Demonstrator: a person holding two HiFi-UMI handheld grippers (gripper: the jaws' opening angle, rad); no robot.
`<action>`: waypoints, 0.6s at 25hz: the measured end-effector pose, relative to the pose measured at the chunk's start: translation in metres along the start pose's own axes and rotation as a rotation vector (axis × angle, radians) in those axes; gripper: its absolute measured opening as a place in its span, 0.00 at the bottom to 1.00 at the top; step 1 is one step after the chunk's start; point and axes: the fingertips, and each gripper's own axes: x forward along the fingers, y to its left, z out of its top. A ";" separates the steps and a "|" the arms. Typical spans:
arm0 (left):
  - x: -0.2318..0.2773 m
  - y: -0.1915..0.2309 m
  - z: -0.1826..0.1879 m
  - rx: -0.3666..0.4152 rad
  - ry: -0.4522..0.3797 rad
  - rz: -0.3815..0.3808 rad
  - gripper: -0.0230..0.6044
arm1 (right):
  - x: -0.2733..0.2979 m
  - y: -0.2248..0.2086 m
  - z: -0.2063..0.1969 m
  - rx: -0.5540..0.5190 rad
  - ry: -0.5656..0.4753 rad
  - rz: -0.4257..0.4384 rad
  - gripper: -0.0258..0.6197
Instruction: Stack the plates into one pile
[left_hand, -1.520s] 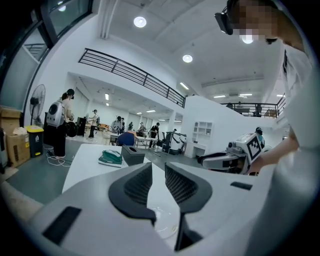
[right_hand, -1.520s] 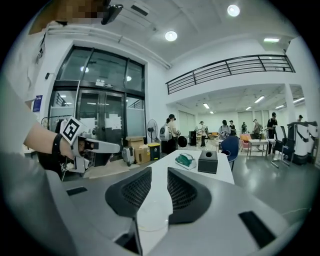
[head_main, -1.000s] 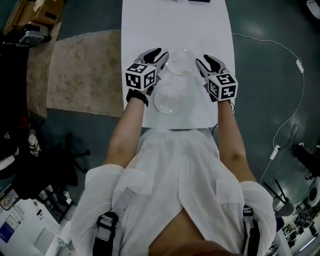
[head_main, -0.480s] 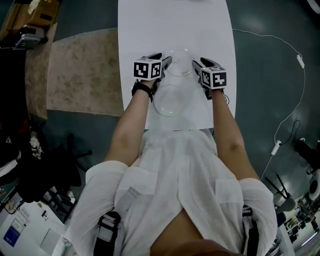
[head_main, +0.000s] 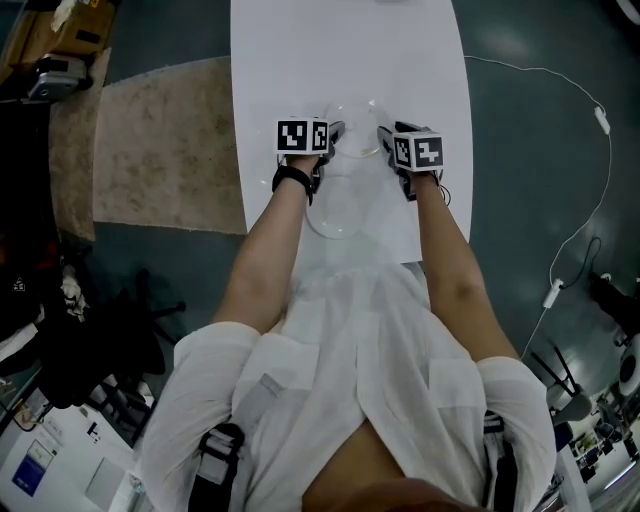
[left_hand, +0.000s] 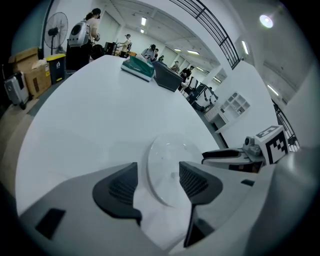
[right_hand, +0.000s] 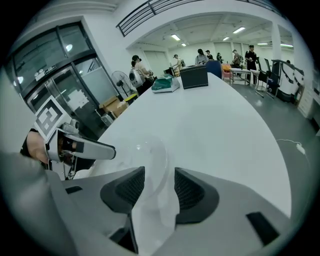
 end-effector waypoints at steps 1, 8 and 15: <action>0.001 0.000 0.000 0.002 0.004 0.004 0.45 | 0.001 0.000 0.002 0.001 0.000 0.000 0.36; 0.004 0.003 -0.002 0.084 0.033 0.093 0.36 | 0.007 0.009 0.005 -0.013 0.004 0.016 0.35; 0.007 0.002 -0.008 0.077 0.075 0.099 0.18 | 0.011 0.011 0.005 -0.022 0.002 -0.017 0.24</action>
